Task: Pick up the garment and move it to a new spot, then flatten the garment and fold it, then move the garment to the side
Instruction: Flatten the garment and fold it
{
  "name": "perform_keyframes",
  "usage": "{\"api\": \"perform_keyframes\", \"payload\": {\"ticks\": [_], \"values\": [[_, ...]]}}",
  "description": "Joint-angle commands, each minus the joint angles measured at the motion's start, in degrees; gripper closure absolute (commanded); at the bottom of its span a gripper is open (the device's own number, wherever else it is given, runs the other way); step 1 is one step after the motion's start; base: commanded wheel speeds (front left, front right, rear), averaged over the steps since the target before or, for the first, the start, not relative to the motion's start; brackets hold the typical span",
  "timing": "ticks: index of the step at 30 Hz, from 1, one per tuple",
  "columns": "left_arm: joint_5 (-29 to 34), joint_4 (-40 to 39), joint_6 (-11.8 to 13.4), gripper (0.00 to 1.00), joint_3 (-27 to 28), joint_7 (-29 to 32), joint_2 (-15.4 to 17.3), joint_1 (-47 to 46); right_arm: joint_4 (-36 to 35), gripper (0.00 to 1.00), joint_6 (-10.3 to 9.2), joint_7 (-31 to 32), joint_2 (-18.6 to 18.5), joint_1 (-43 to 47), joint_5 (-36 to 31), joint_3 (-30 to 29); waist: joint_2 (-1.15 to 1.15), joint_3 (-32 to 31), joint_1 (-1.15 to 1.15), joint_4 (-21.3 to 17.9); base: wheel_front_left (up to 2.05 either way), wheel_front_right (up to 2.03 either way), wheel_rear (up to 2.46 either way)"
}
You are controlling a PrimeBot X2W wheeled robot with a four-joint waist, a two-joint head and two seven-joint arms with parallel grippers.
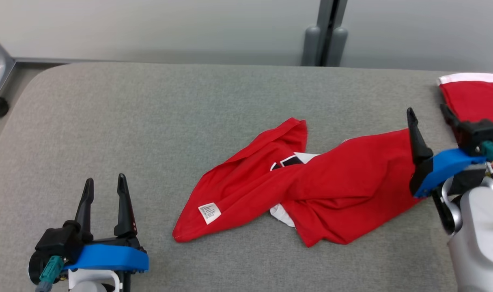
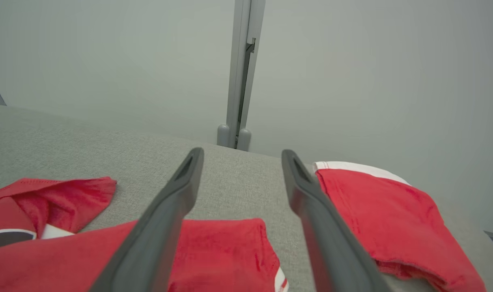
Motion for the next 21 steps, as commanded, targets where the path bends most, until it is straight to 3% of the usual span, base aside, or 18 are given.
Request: {"api": "perform_keyframes", "payload": {"ticks": [1, 13, 20, 21], "values": [[0.17, 0.22, -0.29, 0.0, -0.18, -0.15, -0.02, -1.08, 1.98, 0.0, 0.01, 1.04, -1.06, -1.8, -0.81, 0.06, 0.0, 1.81, 0.0, 1.67, 0.0, 0.0, 0.0], [-0.26, 1.34, -1.27, 0.0, -0.37, -0.15, -0.57, -4.62, 18.51, 0.0, 0.01, 3.32, -5.87, -8.49, -3.49, -1.57, 0.0, 6.34, 0.0, 5.03, 0.0, 0.0, 0.0], [-0.3, 1.94, -1.55, 0.0, -0.26, -0.16, -0.64, -5.22, 26.44, 0.0, 0.01, 4.72, -5.93, -8.74, -3.31, 0.03, 0.0, 6.88, 0.0, 5.14, 0.0, 0.0, 0.0], [-0.47, 1.99, -1.59, 0.0, -0.42, -0.16, -0.65, -5.35, 27.5, 0.19, 0.02, 5.31, -5.57, -8.67, -2.78, 0.69, 0.0, 6.88, 0.0, 5.1, 0.0, 0.0, 0.0]]}}
